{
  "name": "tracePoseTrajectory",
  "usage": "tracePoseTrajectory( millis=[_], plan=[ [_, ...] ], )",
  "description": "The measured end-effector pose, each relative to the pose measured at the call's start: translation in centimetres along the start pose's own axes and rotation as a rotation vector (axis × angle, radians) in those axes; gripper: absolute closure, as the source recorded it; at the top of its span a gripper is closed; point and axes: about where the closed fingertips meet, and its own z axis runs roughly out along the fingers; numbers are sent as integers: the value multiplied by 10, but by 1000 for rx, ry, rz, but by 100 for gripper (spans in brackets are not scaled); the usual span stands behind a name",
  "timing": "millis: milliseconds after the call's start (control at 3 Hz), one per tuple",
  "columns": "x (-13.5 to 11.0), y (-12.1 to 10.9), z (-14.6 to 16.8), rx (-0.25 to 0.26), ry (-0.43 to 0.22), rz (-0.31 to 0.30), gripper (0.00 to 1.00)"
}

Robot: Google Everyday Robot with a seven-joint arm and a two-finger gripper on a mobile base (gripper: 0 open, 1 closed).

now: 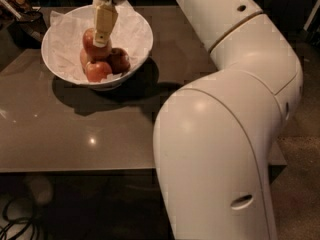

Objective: Pick apple from white bowl

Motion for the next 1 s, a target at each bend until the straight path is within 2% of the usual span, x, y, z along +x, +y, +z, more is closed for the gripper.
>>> tracePoseTrajectory(
  millis=[333,1000],
  plan=[
    [1,-3,6,-12,3,-2,33],
    [-1,-11,18,-29,6,-12,18]
  ],
)
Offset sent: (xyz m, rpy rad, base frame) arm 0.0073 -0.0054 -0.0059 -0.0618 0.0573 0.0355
